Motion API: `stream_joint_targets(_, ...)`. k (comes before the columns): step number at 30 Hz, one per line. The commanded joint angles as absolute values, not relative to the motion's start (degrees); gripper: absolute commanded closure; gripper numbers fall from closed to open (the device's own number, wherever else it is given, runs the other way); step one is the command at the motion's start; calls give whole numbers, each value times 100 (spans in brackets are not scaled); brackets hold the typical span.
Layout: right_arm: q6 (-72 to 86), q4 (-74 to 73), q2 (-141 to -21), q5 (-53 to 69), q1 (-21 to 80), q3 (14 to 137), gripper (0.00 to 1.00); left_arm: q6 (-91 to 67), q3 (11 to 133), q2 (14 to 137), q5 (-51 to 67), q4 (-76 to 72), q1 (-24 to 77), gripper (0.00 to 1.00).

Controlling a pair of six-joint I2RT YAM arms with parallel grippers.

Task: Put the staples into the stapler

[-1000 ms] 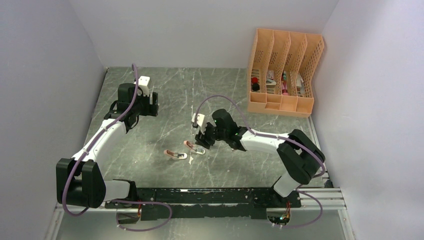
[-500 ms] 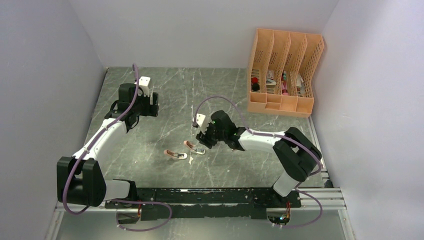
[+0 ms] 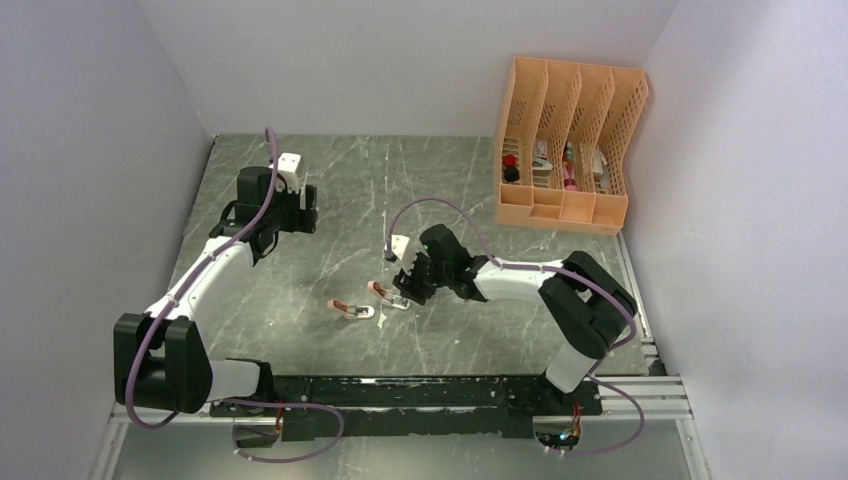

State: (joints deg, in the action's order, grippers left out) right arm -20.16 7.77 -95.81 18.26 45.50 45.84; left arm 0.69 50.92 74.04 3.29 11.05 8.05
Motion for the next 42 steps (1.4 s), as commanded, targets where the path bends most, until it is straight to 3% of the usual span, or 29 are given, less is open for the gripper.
stream_joint_targets(1, -2083, 677, -9621, 2225, 4543, 4494, 46, 123, 5222, 7426, 488, 1151, 826, 19)
stream_joint_targets(13, -2158, 694, -9501, 2666, 4553, 4369, 46, 123, 5238, 7492, 526, 1143, 826, 20)
stream_joint_targets(29, -1591, 914, -8803, 2023, 4563, 4177, 46, 105, 5236, 7380, 547, 1152, 826, 21)
stream_joint_targets(42, -747, 951, -9344, 1555, 5197, 4456, 45, 97, 5223, 7252, 587, 1150, 826, 21)
